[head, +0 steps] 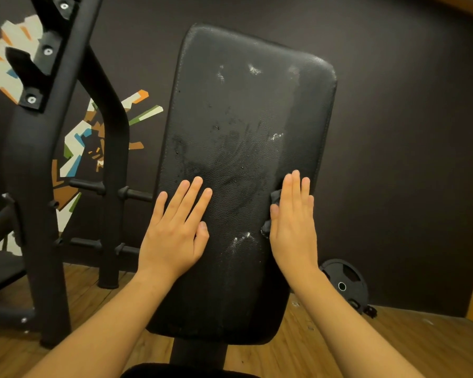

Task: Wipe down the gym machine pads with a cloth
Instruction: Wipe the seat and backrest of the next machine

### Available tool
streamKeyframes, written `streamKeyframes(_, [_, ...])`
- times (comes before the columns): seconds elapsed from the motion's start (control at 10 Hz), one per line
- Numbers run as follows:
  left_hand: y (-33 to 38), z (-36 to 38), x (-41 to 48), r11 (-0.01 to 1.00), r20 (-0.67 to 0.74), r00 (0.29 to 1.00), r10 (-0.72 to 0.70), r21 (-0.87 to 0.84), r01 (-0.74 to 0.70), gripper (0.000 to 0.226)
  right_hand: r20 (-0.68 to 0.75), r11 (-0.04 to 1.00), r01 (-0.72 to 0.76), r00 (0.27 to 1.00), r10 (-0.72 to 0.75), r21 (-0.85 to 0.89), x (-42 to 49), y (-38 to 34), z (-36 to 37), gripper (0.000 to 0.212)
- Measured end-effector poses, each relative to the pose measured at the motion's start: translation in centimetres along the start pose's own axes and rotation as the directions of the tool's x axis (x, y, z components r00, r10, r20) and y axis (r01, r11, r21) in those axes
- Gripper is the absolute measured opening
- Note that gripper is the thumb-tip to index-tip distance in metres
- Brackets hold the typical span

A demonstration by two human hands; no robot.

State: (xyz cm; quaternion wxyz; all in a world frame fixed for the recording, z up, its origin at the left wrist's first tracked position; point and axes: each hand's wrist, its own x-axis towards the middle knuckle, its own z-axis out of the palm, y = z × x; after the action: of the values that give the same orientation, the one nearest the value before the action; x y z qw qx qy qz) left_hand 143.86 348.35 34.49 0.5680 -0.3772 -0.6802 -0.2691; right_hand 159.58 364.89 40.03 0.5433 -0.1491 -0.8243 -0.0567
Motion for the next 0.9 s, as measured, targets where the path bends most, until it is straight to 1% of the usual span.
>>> streamKeyframes(0.1, [-0.1,0.0,0.0,1.0,0.002,1.0,-0.005,-0.003,0.005,0.061,-0.039,0.999,-0.03,0.999,0.031,0.019,1.6,-0.3,0.0,0.06])
streamKeyframes(0.2, [0.0,-0.1,0.0,1.0,-0.001,1.0,-0.005,-0.008,0.005,0.061,-0.06,0.999,-0.038,0.997,0.039,0.005,0.1,-0.2,0.6,0.061])
streamKeyframes(0.3, [0.0,0.0,0.0,1.0,-0.001,1.0,-0.006,-0.008,0.006,0.061,-0.039,1.0,-0.006,0.999,0.006,-0.008,-2.4,0.0,1.2,0.061])
streamKeyframes(0.4, [0.0,0.0,-0.1,1.0,-0.001,1.0,-0.009,-0.011,0.009,0.06,-0.045,0.999,-0.019,0.999,0.017,-0.032,-2.2,-0.1,1.3,0.058])
streamKeyframes(0.6, [0.0,0.2,0.1,1.0,0.006,1.0,-0.011,0.003,0.011,0.061,-0.08,0.995,-0.093,0.993,0.091,-0.027,0.5,-1.3,0.9,0.06])
streamKeyframes(0.7, [0.0,0.2,0.0,1.0,0.005,1.0,-0.01,0.007,0.01,0.061,-0.099,0.998,-0.063,0.993,0.059,-0.032,-2.0,-1.1,1.7,0.062])
streamKeyframes(0.8, [0.0,0.2,0.0,1.0,0.001,1.0,-0.008,0.011,0.008,0.061,-0.082,0.998,-0.038,0.996,0.034,-0.041,-5.8,-0.6,2.8,0.064])
streamKeyframes(0.9, [0.0,0.2,0.1,1.0,0.003,1.0,-0.011,0.021,0.011,0.061,-0.091,0.993,-0.001,0.996,-0.01,-0.118,-5.8,-0.1,3.0,0.062])
